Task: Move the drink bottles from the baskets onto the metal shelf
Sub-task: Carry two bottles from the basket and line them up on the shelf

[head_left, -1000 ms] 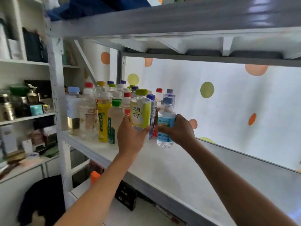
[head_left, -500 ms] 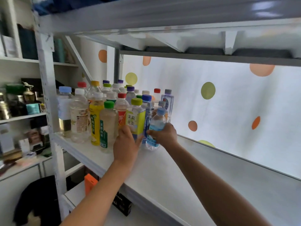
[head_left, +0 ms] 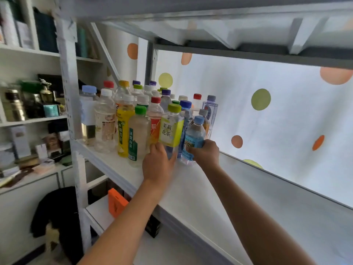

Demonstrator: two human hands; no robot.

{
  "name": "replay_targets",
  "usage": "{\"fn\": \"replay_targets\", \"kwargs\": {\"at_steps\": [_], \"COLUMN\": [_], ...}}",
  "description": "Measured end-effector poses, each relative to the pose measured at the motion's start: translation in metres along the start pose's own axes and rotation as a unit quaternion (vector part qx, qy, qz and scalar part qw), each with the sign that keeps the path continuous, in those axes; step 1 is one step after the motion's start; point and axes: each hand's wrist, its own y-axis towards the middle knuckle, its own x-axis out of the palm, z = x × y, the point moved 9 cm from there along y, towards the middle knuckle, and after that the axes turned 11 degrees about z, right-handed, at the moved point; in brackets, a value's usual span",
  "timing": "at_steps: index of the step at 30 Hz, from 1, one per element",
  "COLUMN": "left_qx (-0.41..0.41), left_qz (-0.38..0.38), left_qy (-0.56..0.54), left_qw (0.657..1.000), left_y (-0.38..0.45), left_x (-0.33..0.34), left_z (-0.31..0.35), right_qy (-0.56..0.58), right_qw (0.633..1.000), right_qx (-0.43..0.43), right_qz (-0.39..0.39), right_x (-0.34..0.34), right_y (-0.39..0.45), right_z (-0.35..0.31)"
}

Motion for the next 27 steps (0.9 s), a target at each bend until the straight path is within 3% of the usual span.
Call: {"fn": "replay_targets", "kwargs": {"at_steps": [7, 15, 22, 27], "left_qx": [0.09, 0.109, 0.144, 0.154], "left_qz": [-0.018, -0.083, -0.037, 0.044], "left_qy": [0.056, 0.092, 0.018, 0.091], "left_qw": [0.994, 0.986, 0.989, 0.983], "left_y": [-0.001, -0.017, -0.057, -0.076], "left_x": [0.007, -0.001, -0.109, -0.21], "left_z": [0.01, 0.009, -0.02, -0.079], "right_qy": [0.022, -0.186, -0.188, -0.151], "right_qw": [0.999, 0.965, 0.915, 0.851], "right_qx": [-0.012, -0.131, -0.319, -0.466], "right_qz": [-0.027, -0.131, -0.16, -0.19], "right_x": [0.009, -0.001, 0.0, 0.044], "right_y": [0.0, -0.034, -0.145, -0.247], "right_z": [0.01, 0.006, -0.073, -0.138]}}
